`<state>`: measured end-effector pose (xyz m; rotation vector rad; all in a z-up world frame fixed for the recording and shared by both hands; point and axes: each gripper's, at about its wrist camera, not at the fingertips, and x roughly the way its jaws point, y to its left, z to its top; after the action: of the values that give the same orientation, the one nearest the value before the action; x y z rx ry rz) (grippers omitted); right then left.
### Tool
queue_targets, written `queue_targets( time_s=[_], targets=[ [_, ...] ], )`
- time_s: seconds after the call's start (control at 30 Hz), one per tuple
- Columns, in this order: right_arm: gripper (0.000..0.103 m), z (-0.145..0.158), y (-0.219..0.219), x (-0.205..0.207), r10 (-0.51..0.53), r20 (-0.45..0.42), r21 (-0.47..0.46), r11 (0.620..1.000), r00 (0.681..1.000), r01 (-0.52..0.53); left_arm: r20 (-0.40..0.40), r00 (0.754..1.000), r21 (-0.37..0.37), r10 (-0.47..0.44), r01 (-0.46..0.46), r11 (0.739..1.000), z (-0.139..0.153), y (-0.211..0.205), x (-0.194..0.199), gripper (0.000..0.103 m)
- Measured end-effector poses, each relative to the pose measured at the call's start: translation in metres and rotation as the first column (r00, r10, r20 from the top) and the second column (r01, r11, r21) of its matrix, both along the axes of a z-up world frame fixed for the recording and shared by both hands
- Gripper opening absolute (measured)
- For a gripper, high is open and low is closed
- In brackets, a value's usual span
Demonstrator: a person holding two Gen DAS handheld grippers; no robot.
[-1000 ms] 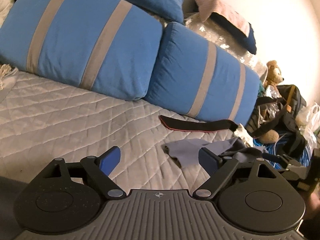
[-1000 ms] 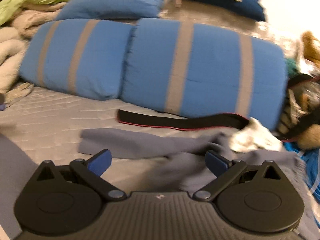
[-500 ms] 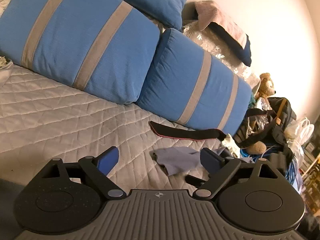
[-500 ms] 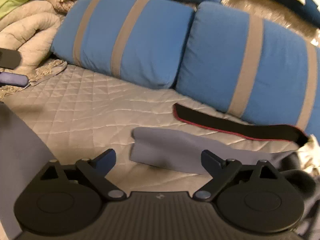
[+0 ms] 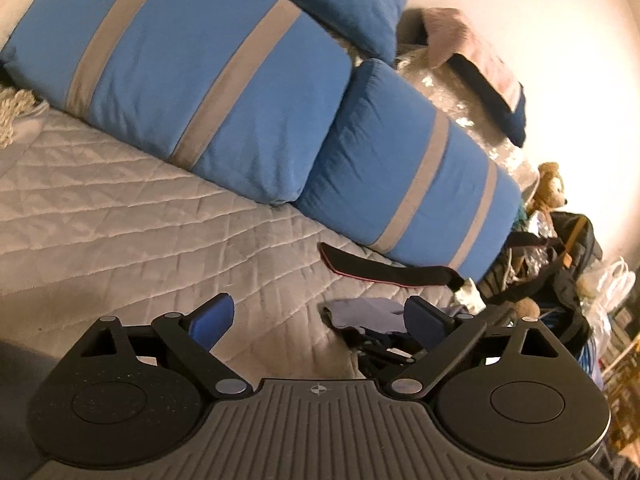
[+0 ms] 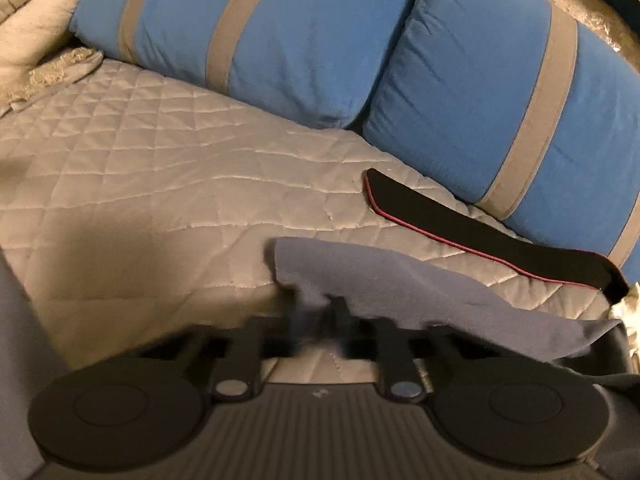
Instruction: Fold clothes
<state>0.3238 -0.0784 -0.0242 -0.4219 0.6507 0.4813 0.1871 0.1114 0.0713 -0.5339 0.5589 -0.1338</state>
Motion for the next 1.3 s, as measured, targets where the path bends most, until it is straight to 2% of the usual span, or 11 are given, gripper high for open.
queue_targets(
  time_s=[0.13,0.37,0.67,0.83,0.97,1.03,1.07,1.1,1.17,1.23,1.3],
  targets=[
    [0.000,0.013,-0.007,-0.007,-0.002,0.018,0.055,0.998,1.000,0.001,-0.057,0.998,-0.110,-0.006,0.000,0.994,-0.009,0.007,0.011,0.094],
    [0.000,0.033,-0.016,-0.023,0.021,0.021,0.154,0.988,1.000,-0.024,-0.112,0.993,-0.273,-0.040,0.008,0.962,-0.031,0.013,0.025,0.094],
    [0.000,0.057,-0.025,-0.047,0.080,0.003,0.283,0.956,0.997,-0.077,-0.211,0.973,-0.504,-0.096,-0.024,0.863,-0.074,0.004,0.046,0.094],
    [0.000,0.065,-0.026,-0.056,0.113,-0.007,0.322,0.941,0.994,-0.105,-0.242,0.964,-0.545,-0.107,-0.044,0.837,-0.082,-0.007,0.054,0.094],
    [0.000,0.063,-0.028,-0.065,0.138,0.004,0.288,0.948,0.990,-0.134,-0.244,0.965,-0.500,-0.093,-0.043,0.865,-0.074,-0.013,0.056,0.094],
    [0.014,0.062,-0.029,-0.070,0.151,0.012,0.263,0.953,0.988,-0.149,-0.240,0.967,-0.457,-0.082,-0.039,0.889,-0.068,-0.015,0.056,0.094],
    [0.045,0.061,-0.029,-0.073,0.158,0.016,0.250,0.955,0.987,-0.157,-0.243,0.967,-0.438,-0.079,-0.036,0.898,-0.066,-0.015,0.055,0.094],
    [0.067,0.060,-0.030,-0.076,0.165,0.019,0.238,0.957,0.986,-0.164,-0.245,0.966,-0.424,-0.079,-0.034,0.905,-0.065,-0.014,0.054,0.094],
    [0.084,0.058,-0.031,-0.081,0.178,0.026,0.212,0.961,0.984,-0.179,-0.251,0.964,-0.425,-0.084,-0.031,0.905,-0.066,-0.013,0.054,0.094],
    [0.085,0.056,-0.044,-0.086,0.163,0.014,0.235,0.959,0.987,-0.162,-0.262,0.960,-0.439,-0.096,-0.030,0.898,-0.070,-0.012,0.054,0.094],
    [0.090,0.051,-0.058,-0.092,0.145,-0.005,0.270,0.953,0.989,-0.138,-0.277,0.955,-0.450,-0.107,-0.031,0.893,-0.075,-0.013,0.056,0.094]
  ],
)
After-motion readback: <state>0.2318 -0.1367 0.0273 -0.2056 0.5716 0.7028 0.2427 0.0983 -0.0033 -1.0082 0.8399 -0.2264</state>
